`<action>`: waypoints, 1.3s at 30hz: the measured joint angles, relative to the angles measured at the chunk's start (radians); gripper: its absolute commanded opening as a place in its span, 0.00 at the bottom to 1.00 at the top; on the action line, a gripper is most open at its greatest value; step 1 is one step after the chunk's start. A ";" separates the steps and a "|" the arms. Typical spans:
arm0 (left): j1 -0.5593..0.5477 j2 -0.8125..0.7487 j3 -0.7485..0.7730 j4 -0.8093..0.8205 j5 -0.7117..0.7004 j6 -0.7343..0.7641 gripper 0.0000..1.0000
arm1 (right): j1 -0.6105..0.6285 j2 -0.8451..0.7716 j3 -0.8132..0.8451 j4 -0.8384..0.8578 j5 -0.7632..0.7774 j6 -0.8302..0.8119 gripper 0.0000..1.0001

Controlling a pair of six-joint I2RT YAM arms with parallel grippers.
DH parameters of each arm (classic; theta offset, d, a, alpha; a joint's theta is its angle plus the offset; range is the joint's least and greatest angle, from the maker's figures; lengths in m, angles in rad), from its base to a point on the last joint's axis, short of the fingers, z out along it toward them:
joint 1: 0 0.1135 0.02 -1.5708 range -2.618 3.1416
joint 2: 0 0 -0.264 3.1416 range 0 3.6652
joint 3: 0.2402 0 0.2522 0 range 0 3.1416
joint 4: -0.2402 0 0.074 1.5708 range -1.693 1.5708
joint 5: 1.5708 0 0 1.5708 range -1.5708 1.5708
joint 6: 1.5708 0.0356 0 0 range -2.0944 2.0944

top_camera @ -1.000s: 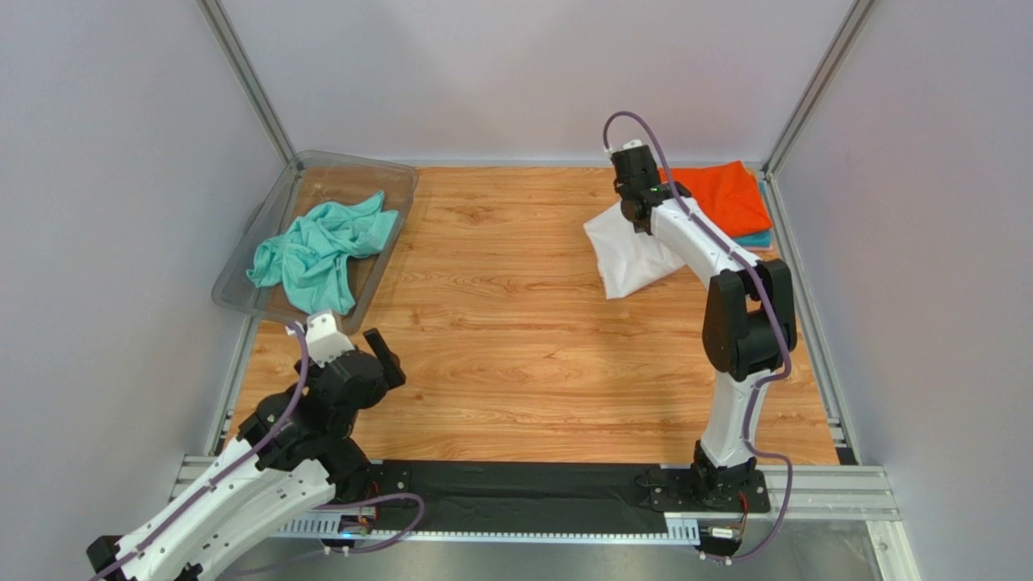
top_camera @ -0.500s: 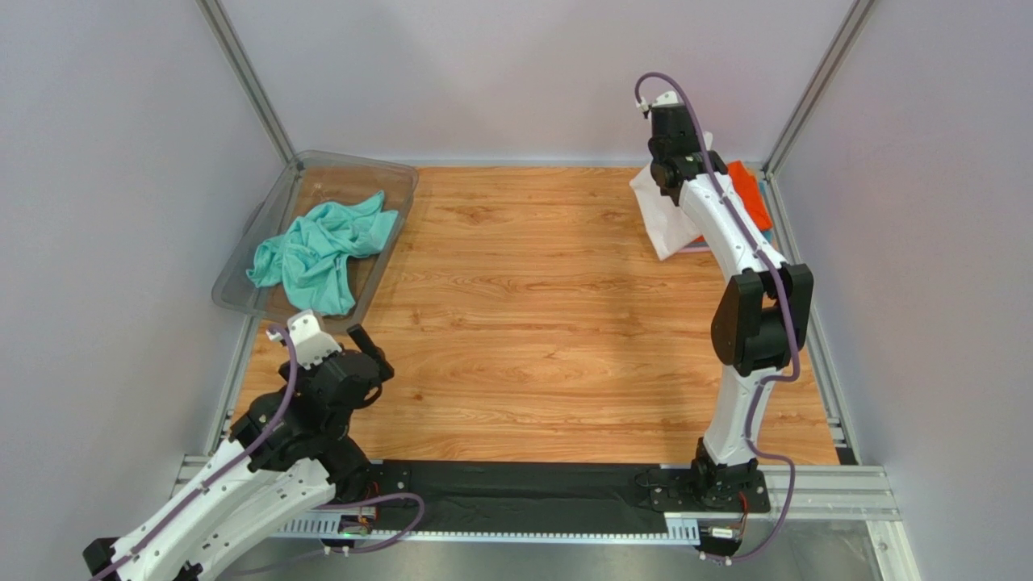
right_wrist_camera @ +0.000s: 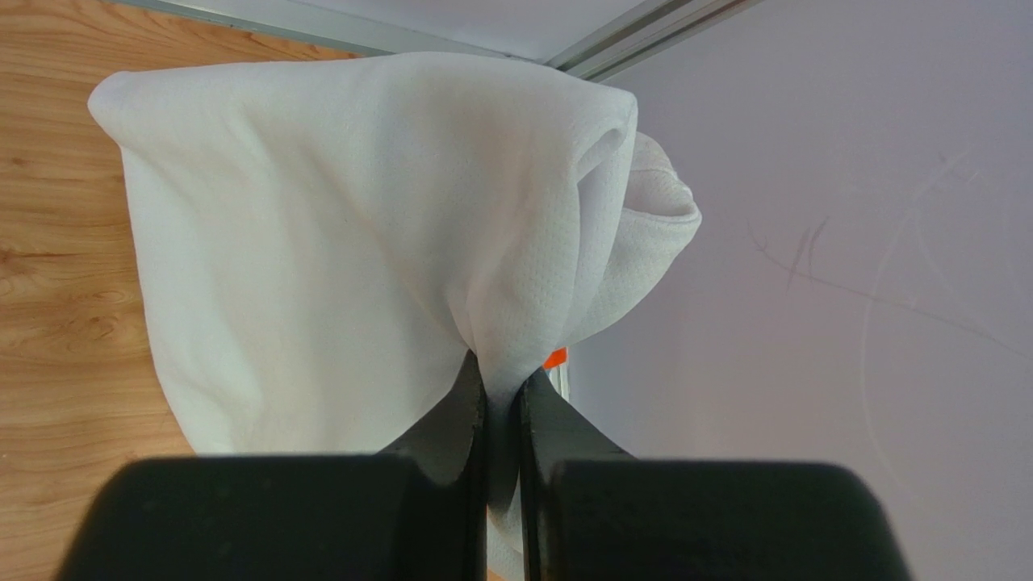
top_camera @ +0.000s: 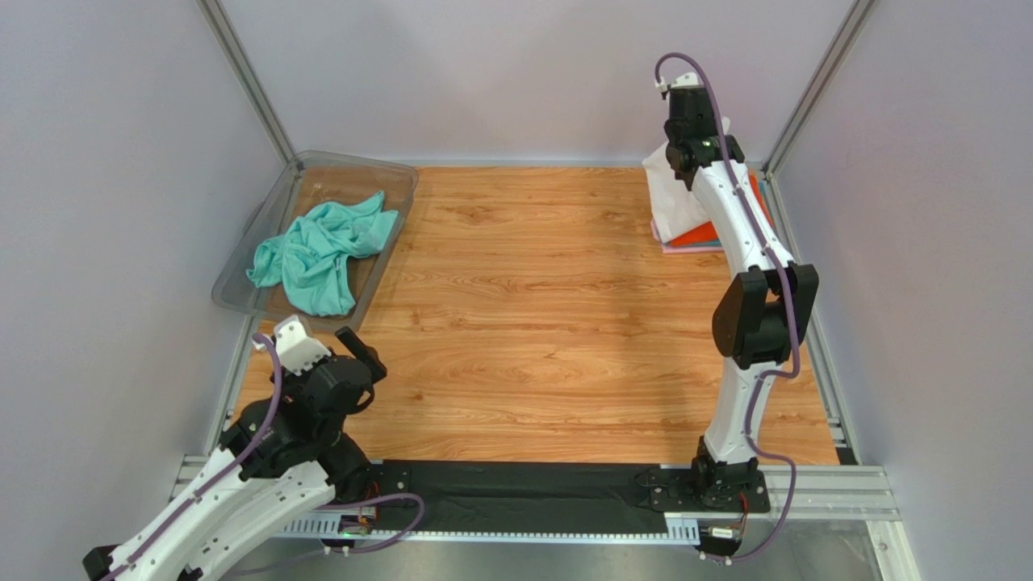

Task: Fold and stack the t-shirts
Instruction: Neatly place the folded tshirt to the corner

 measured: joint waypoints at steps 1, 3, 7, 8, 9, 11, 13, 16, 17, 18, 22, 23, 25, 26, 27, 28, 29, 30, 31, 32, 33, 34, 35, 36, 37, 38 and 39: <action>0.000 0.000 0.000 0.000 0.000 0.000 1.00 | -0.012 0.007 0.006 -0.003 -0.004 0.003 0.00; 0.000 0.002 0.000 -0.001 -0.004 -0.001 1.00 | -0.030 0.032 0.019 -0.002 -0.013 0.006 0.00; 0.000 0.019 0.000 -0.002 -0.008 -0.002 1.00 | -0.064 0.096 0.052 -0.007 -0.036 0.011 0.00; 0.000 0.027 0.000 -0.002 -0.009 -0.003 1.00 | -0.072 0.117 0.066 -0.009 -0.040 0.011 0.00; 0.000 0.033 0.000 -0.002 -0.011 -0.004 1.00 | -0.081 0.135 0.079 -0.010 -0.042 0.011 0.00; 0.000 0.042 0.000 -0.001 -0.015 -0.004 1.00 | -0.098 0.166 0.104 -0.014 -0.047 0.013 0.00; 0.000 0.047 0.000 0.000 -0.018 -0.004 1.00 | -0.114 0.190 0.132 -0.015 -0.053 0.014 0.00; 0.000 0.051 0.000 0.000 -0.020 -0.004 1.00 | -0.139 0.216 0.161 -0.014 -0.066 0.020 0.00; 0.000 0.054 0.000 0.002 -0.022 -0.004 1.00 | -0.149 0.224 0.168 -0.012 -0.072 0.023 0.00; 0.000 0.056 0.000 0.002 -0.023 -0.004 1.00 | -0.156 0.229 0.171 -0.011 -0.076 0.026 0.01; 0.000 0.068 0.000 0.003 -0.025 -0.004 1.00 | -0.192 0.257 0.176 -0.008 -0.085 0.052 0.02; 0.000 0.073 0.000 0.003 -0.026 -0.004 1.00 | -0.199 0.268 0.176 -0.006 -0.086 0.058 0.04; 0.000 0.087 0.000 0.004 -0.026 -0.004 1.00 | -0.211 0.288 0.177 -0.002 -0.087 0.078 0.41; 0.000 0.093 0.001 0.006 -0.026 -0.004 1.00 | -0.216 0.298 0.177 -0.001 -0.088 0.089 0.61; 0.000 0.102 0.001 0.008 -0.026 -0.004 1.00 | -0.220 0.309 0.181 -0.002 -0.087 0.095 0.86; 0.000 0.109 0.002 0.011 -0.026 -0.004 1.00 | -0.223 0.317 0.186 -0.001 -0.086 0.104 0.96; 0.000 0.119 0.004 0.013 -0.025 -0.004 1.00 | -0.226 0.328 0.192 0.002 -0.085 0.108 1.00; 0.000 0.127 0.006 0.018 -0.025 -0.003 1.00 | -0.229 0.334 0.197 0.002 -0.082 0.111 1.00; 0.000 0.138 0.010 0.025 -0.024 -0.002 1.00 | -0.230 0.338 0.199 0.003 -0.079 0.113 1.00; 0.000 0.148 0.014 0.029 -0.024 0.000 1.00 | -0.231 0.340 0.200 0.002 -0.075 0.116 1.00; 0.000 0.159 0.018 0.037 -0.023 0.002 1.00 | -0.231 0.340 0.201 0.002 -0.069 0.118 1.00; 0.000 0.168 0.021 0.044 -0.022 0.004 1.00 | -0.231 0.339 0.205 0.002 -0.064 0.121 1.00; 0.000 0.177 0.025 0.048 -0.021 0.007 1.00 | -0.231 0.339 0.209 0.005 -0.060 0.124 1.00; 0.000 0.186 0.029 0.052 -0.021 0.009 1.00 | -0.231 0.336 0.210 0.006 -0.058 0.127 1.00; 0.000 0.192 0.034 0.054 -0.021 0.011 1.00 | -0.231 0.331 0.210 0.005 -0.055 0.132 1.00; 0.000 0.196 0.038 0.058 -0.019 0.015 1.00 | -0.231 0.326 0.210 0.003 -0.054 0.138 1.00; 0.000 0.199 0.043 0.059 -0.018 0.019 1.00 | -0.231 0.318 0.209 0.001 -0.054 0.142 1.00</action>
